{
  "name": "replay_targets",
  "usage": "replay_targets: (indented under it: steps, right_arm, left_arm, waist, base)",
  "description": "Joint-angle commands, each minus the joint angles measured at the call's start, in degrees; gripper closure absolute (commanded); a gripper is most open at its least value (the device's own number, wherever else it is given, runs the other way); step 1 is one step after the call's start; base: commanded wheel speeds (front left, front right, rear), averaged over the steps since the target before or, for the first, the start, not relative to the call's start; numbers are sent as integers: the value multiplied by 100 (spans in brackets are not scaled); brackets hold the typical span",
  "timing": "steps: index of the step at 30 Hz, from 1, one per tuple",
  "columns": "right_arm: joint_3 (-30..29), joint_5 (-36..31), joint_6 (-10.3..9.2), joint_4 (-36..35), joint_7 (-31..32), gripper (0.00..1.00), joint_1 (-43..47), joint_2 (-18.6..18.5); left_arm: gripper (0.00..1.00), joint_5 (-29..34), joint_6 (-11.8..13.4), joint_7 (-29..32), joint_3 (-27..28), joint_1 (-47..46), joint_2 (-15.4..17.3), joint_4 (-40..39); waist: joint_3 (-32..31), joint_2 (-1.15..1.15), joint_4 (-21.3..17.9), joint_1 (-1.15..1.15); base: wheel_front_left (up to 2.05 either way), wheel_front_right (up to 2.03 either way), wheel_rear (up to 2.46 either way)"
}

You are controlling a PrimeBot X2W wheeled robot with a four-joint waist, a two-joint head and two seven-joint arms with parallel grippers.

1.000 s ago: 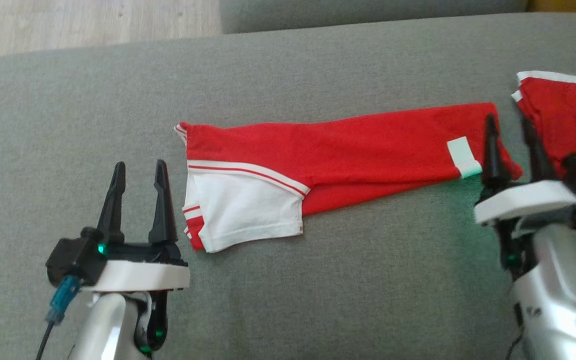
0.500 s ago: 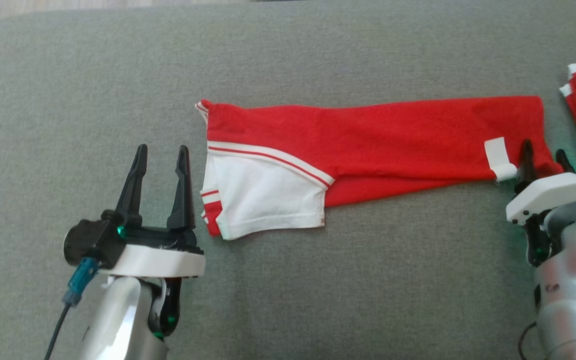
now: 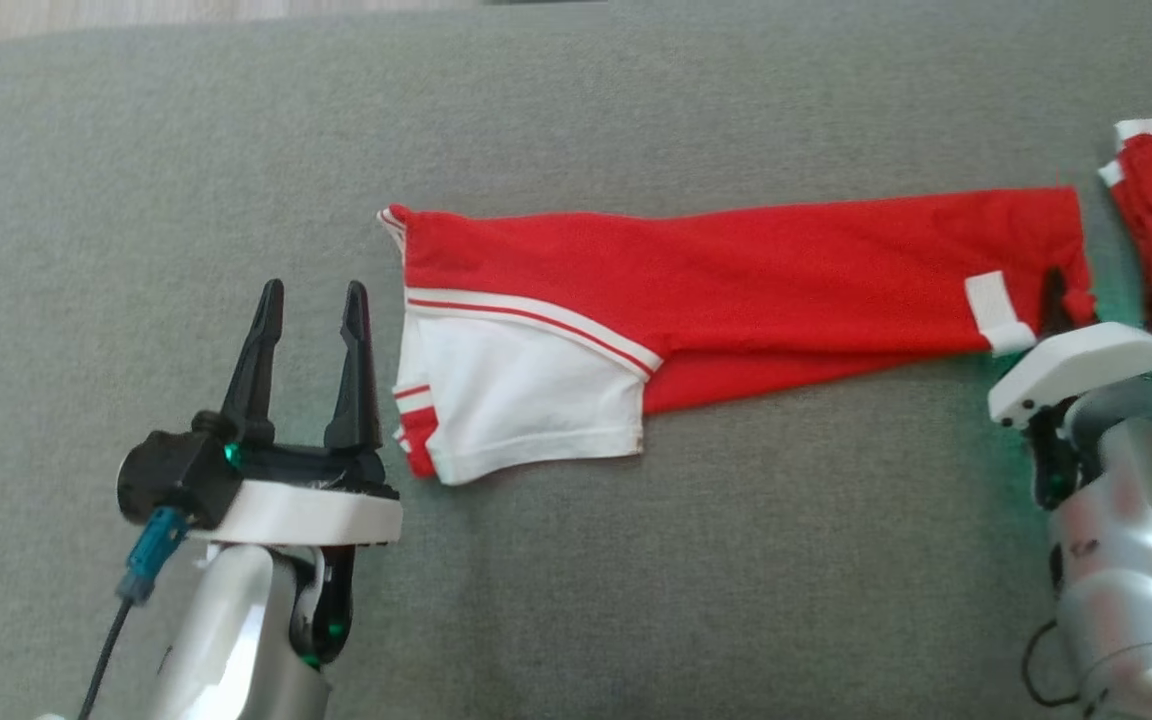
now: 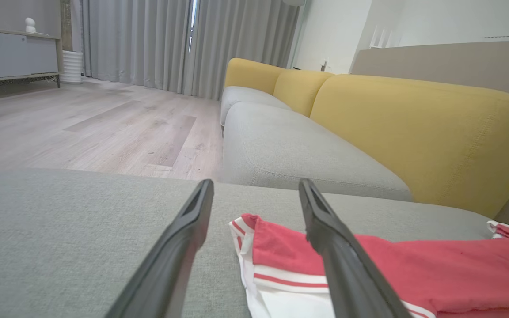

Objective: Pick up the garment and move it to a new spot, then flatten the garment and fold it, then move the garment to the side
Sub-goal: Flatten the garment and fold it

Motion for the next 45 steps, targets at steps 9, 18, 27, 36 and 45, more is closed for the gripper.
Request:
replay_targets:
  steps: [9, 18, 27, 36, 45]
  right_arm:
    - [-197, 213, -4, -636, -354, 100, 58, -553]
    - [883, 555, -4, -1484, -149, 100, 26, 64]
    - [2924, 1740, -4, -2150, 231, 100, 355, 198]
    - [4121, 2577, -4, -1964, 104, 100, 496, 199]
    - [4951, 3200, -4, -1129, -125, 100, 408, 200]
  left_arm:
    - [0, 61, -53, -29, 86, -31, 16, -268]
    - [0, -26, -20, -29, 0, 39, 15, -344]
    - [0, -102, 23, -29, -75, 143, 14, -329]
    - [0, -138, 23, -29, -213, 170, 14, -284]
    - [0, -175, 36, -29, -390, 143, 14, -233]
  waist:
    - [-392, 0, -337, -1]
    - [-665, 0, -215, -1]
    - [-908, 0, 307, -1]
    - [-903, 0, 822, -1]
    - [-817, 0, 1212, -1]
  base:
    - [0, 0, 0]
    - [0, 0, 0]
    - [0, 0, 0]
    - [0, 0, 0]
    - [0, 0, 0]
